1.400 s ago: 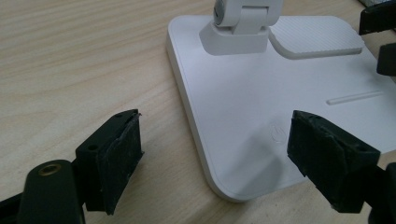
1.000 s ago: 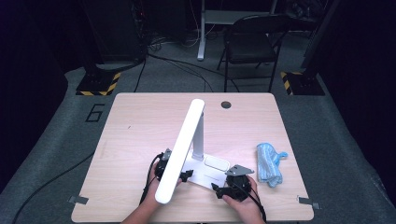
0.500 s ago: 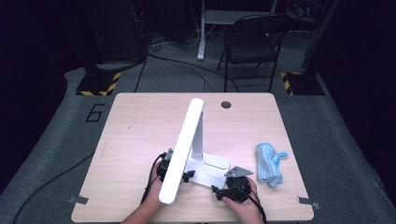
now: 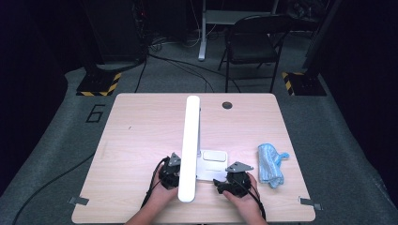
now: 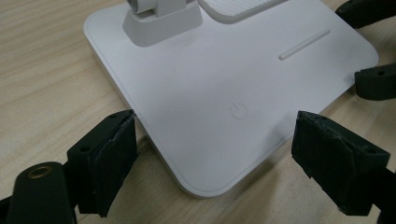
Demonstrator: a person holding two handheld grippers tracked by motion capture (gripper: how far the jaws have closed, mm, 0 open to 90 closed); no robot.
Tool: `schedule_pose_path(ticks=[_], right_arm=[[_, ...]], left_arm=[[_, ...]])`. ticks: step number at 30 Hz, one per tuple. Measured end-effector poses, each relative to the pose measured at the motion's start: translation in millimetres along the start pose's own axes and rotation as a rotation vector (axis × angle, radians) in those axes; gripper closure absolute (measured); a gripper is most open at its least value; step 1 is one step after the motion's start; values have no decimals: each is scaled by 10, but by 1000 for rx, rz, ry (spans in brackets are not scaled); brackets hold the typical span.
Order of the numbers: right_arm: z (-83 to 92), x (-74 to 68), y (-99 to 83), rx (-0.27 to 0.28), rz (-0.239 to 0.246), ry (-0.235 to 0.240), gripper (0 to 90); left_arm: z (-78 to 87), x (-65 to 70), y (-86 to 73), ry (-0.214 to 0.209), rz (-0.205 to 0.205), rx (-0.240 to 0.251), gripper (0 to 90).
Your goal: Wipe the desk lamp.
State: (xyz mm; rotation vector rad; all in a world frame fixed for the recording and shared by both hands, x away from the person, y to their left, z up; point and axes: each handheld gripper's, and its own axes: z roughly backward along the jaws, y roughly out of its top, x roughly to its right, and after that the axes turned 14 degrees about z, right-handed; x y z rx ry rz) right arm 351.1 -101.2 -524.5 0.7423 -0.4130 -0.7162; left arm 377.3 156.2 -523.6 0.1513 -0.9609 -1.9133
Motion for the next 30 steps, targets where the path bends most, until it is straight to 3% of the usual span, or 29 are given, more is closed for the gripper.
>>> schedule_pose_path(ticks=[3, 4, 9, 12, 13, 18, 19, 20, 24, 30], right_arm=[[-23, 36, 31, 5, 14, -8, 260], [-33, 50, 35, 15, 19, -9, 261], [-73, 91, 69, 20, 15, -14, 272], [-92, 86, 85, 24, 30, -38, 278], [-99, 90, 92, 24, 42, -41, 277], [-133, 113, 122, 25, 55, -49, 278], [-134, 105, 131, 16, 36, -44, 279], [-145, 120, 135, 21, 52, -44, 279], [-164, 119, 153, 10, 66, -45, 278], [-184, 147, 145, 18, 54, -40, 282]], left_arm=[[-15, 40, -19, 15, 1, 4, 143], [-15, 29, -12, 44, -40, 9, 144], [-54, 56, -1, 89, -64, 14, 148], [-77, 65, 11, 85, -33, 18, 141], [-76, 47, 21, 90, -50, 17, 142], [-87, 5, 43, 87, -37, 31, 150], [-88, -7, 49, 98, -44, 36, 152], [-86, -16, 54, 78, -30, 30, 156], [-87, -55, 75, 81, -27, 37, 169], [-79, -87, 92, 73, -12, 36, 187]])
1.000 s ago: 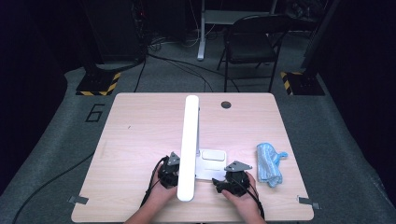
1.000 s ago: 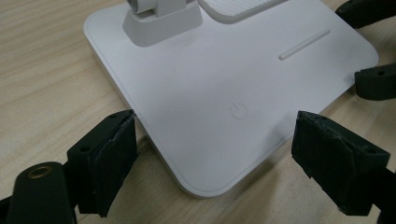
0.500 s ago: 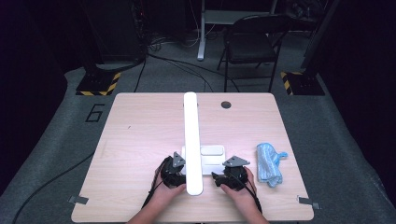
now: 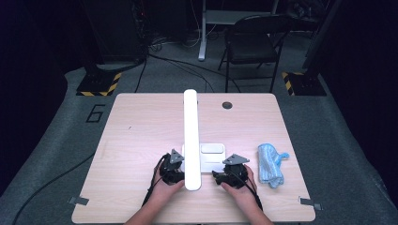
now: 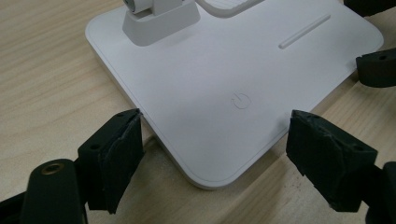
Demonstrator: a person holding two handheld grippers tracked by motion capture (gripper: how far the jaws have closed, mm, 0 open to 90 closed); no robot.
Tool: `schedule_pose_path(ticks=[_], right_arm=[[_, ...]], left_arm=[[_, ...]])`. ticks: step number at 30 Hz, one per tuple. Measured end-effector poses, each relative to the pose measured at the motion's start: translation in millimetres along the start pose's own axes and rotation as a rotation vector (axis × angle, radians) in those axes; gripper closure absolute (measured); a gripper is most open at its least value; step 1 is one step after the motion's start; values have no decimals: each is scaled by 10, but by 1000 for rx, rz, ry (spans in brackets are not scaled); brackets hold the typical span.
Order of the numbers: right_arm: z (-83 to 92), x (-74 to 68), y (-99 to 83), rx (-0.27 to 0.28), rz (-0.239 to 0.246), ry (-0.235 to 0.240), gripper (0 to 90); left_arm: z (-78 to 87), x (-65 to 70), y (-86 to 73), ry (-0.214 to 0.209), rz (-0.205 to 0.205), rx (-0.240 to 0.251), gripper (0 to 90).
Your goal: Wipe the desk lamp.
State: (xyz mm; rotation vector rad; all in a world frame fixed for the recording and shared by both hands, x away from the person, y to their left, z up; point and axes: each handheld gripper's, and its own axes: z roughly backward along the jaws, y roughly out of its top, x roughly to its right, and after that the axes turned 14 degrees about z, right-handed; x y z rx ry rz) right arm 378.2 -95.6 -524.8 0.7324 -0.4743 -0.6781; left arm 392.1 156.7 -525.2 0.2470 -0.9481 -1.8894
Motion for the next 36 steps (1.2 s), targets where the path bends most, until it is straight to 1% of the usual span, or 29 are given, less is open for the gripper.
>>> schedule_pose_path(ticks=[3, 5, 6, 7, 8, 9, 11, 12, 13, 14, 15, 16, 17, 18, 20, 21, 22, 24, 25, 26, 27, 28, 29, 30, 31, 32, 33, 35, 36], right_arm=[[2, -8, 0, -3, -11, -2, 279], [2, -6, 2, -6, -1, 0, 282], [6, -8, 3, -8, -2, 0, 287], [10, -9, 3, -10, -2, 0, 291], [14, -13, 2, -5, -4, -4, 291], [23, -9, 1, -4, -3, -4, 291], [53, -6, 3, 2, -9, -3, 291], [67, 0, 1, 14, -7, -3, 291], [91, -2, 3, 12, -12, 0, 291], [114, -4, 4, 16, -17, 1, 291], [135, 2, 3, 23, -10, 1, 290], [160, 0, 5, 25, -16, 5, 289], [187, 2, 5, 33, -18, 7, 289], [217, 7, 8, 34, -22, 19, 287], [280, 21, 26, 29, -37, 40, 285], [313, 37, 40, 24, -26, 61, 282], [347, 41, 54, 22, -23, 65, 282], [425, 59, 74, 21, -9, 73, 281], [458, 73, 74, 30, -2, 82, 280], [495, 77, 72, 31, -11, 87, 280], [527, 87, 57, 35, -5, 87, 280], [554, 93, 39, 37, -9, 84, 280], [580, 100, 19, 34, -14, 84, 280], [606, 109, -6, 28, -17, 86, 280], [618, 116, -29, 33, -18, 80, 280], [634, 121, -48, 31, -29, 71, 280], [646, 137, -69, 32, -26, 71, 280], [675, 164, -111, 38, -36, 57, 281], [691, 178, -134, 36, -39, 59, 281]], left_arm=[[0, 2, 0, 0, 2, 0, 188], [2, 6, -4, 7, 6, 5, 193], [17, -3, 0, -7, 8, -10, 199], [17, -10, -3, -7, 13, 0, 203], [32, -26, -2, -9, 10, -8, 206], [47, -34, -2, -15, 22, -12, 206], [85, -52, -12, -11, 28, -10, 206], [106, -61, -16, -16, 31, -4, 206], [123, -58, -20, -17, 51, 17, 207], [159, -76, -12, -24, 43, 13, 207], [191, -83, -7, -14, 36, 20, 207], [214, -89, 2, -23, 41, 33, 207], [251, -93, 20, -29, 45, 25, 208], [272, -83, 27, -36, 71, 45, 210], [340, -86, 63, -59, 84, 41, 218], [369, -77, 79, -60, 84, 45, 221], [411, -74, 101, -62, 72, 31, 222], [486, -69, 120, -54, 48, 36, 223], [522, -70, 119, -57, 48, 34, 225], [555, -80, 109, -57, 46, 34, 226], [580, -90, 95, -58, 53, 38, 226], [608, -103, 82, -62, 60, 29, 225], [624, -118, 64, -62, 65, 35, 226], [648, -135, 53, -61, 67, 25, 226], [662, -146, 37, -60, 73, 28, 226], [681, -160, 26, -58, 72, 21, 226], [701, -174, 16, -58, 69, 15, 226], [736, -188, -7, -55, 68, 15, 226], [751, -196, -20, -57, 69, 18, 226]])
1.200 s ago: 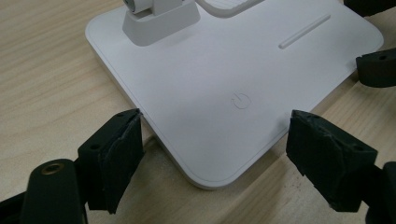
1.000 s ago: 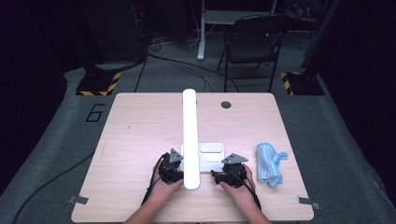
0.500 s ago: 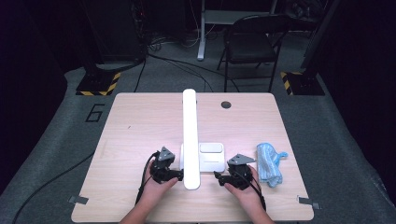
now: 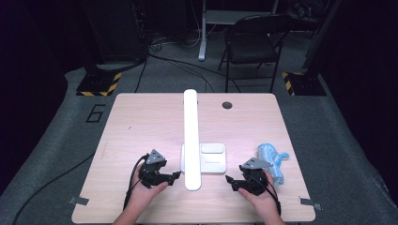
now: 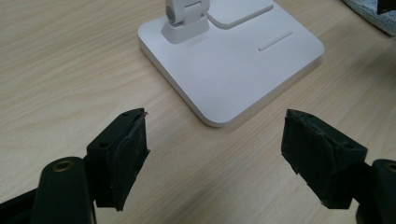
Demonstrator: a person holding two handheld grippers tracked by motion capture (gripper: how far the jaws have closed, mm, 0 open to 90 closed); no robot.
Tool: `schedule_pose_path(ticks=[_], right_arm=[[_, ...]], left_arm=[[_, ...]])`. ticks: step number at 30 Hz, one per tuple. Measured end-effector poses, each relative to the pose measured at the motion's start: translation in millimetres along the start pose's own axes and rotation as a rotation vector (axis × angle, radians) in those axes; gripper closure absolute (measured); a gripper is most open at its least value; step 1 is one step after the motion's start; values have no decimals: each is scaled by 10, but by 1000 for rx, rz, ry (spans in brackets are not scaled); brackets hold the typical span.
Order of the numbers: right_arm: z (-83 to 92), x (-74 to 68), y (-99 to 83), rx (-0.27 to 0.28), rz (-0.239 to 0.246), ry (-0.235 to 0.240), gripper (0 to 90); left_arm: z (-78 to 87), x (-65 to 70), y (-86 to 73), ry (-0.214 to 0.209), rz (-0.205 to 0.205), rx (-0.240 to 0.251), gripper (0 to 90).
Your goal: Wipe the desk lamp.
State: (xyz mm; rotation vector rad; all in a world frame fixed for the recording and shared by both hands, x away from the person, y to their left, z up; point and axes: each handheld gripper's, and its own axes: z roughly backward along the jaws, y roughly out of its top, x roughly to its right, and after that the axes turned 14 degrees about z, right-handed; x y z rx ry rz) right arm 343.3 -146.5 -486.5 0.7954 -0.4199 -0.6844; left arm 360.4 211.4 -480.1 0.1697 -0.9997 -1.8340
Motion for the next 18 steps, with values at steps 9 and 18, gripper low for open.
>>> schedule_pose_path(ticks=[9, 18], right_arm=[[-27, 42, -215, 8, -20, -17, 289], [-101, 4, -265, 5, -16, -35, 292]], left_arm=[[-3, -114, -142, 31, -36, 10, 226], [-100, -218, -196, 66, -75, -24, 227]])
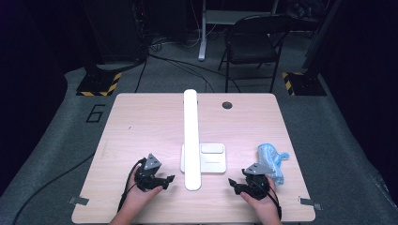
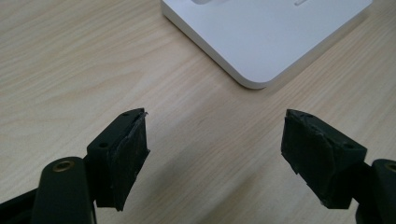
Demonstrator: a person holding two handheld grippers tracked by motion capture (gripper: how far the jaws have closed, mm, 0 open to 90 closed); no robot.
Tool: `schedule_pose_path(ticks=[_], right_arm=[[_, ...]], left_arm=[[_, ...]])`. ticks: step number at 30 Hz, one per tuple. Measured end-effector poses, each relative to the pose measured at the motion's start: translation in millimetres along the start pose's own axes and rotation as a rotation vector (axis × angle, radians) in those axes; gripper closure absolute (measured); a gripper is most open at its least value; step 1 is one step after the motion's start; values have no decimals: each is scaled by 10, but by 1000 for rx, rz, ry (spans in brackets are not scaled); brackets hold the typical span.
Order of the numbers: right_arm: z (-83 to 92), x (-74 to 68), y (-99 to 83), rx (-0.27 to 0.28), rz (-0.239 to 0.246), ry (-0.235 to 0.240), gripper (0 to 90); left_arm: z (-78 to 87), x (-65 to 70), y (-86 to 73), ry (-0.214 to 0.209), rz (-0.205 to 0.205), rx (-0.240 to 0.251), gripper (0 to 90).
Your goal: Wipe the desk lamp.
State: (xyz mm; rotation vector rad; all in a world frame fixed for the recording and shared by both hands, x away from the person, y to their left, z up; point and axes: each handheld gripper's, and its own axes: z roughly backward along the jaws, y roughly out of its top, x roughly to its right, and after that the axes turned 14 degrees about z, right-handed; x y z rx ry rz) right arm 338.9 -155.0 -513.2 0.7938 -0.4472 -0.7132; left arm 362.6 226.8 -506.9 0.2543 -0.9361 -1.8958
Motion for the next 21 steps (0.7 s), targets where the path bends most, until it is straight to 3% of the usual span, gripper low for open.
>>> schedule_pose_path(ticks=[8, 21], right_arm=[[-30, 13, -56, -11, 9, -6, 295], [-46, 0, -87, -23, 20, -13, 296]], left_arm=[[-47, -75, -15, -3, 26, -5, 235], [-102, -109, 4, 0, 34, -12, 250]])
